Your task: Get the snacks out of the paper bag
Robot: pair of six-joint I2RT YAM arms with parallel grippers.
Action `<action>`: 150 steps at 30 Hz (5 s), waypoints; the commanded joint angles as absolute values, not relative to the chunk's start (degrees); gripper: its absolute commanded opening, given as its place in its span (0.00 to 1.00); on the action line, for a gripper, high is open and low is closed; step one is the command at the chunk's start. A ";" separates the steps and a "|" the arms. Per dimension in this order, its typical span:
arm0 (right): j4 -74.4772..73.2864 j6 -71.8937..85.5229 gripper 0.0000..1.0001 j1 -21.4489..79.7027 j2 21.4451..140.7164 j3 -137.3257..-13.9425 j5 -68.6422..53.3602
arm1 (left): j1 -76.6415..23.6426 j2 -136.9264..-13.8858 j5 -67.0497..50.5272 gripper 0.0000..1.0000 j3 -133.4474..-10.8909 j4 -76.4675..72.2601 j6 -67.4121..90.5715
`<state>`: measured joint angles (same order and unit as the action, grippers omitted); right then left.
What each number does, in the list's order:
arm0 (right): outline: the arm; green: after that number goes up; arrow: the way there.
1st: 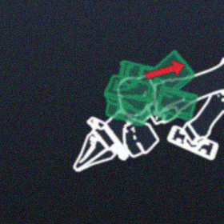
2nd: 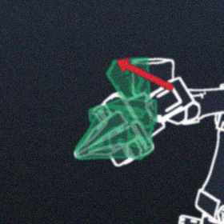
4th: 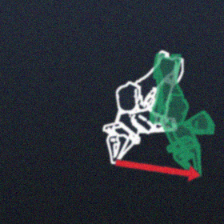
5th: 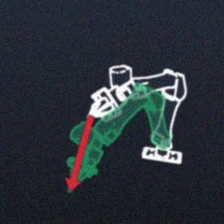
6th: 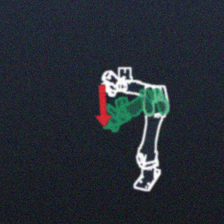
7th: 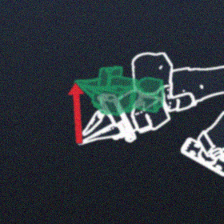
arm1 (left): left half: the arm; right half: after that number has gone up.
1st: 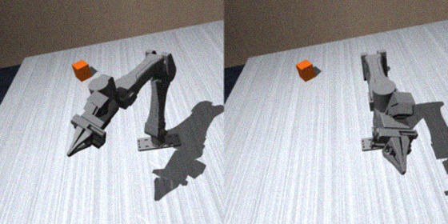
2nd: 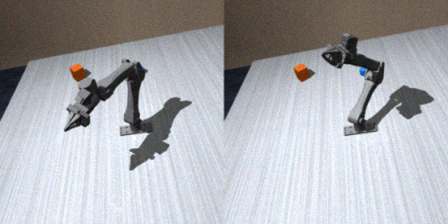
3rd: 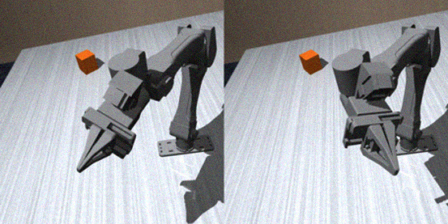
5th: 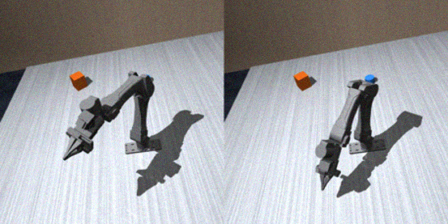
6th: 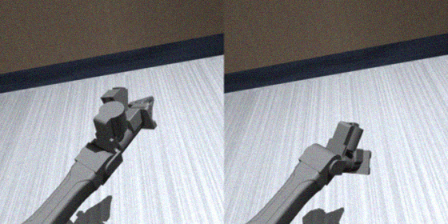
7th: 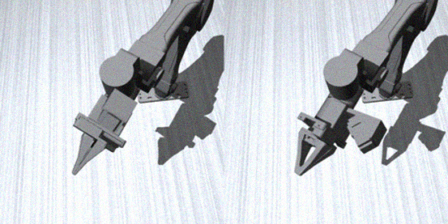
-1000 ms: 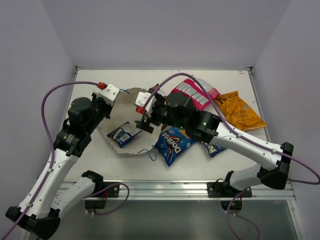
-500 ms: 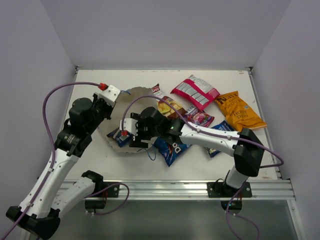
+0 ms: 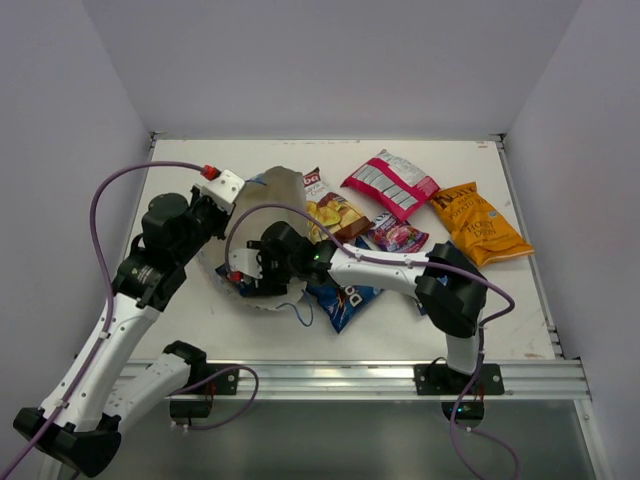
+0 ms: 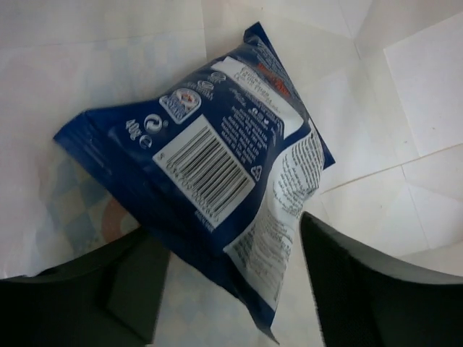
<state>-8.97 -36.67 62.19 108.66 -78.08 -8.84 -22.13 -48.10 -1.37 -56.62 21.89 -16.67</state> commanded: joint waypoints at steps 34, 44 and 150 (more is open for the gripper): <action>-9.57 -23.75 0.00 60.03 60.48 -72.96 8.52 | -21.19 -54.13 24.84 0.00 -60.28 20.65 -7.84; -14.33 -19.34 0.00 60.12 54.06 -63.47 7.56 | -1.95 -68.10 20.22 0.00 -69.78 21.27 6.32; -25.22 0.44 0.99 32.78 12.48 -64.16 38.59 | -8.09 -33.75 17.66 1.00 -77.35 43.68 6.94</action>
<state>-25.71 2.57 32.93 12.51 -64.58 38.35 -7.84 -34.30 14.55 -76.40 43.05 6.44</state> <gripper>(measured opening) 0.989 0.997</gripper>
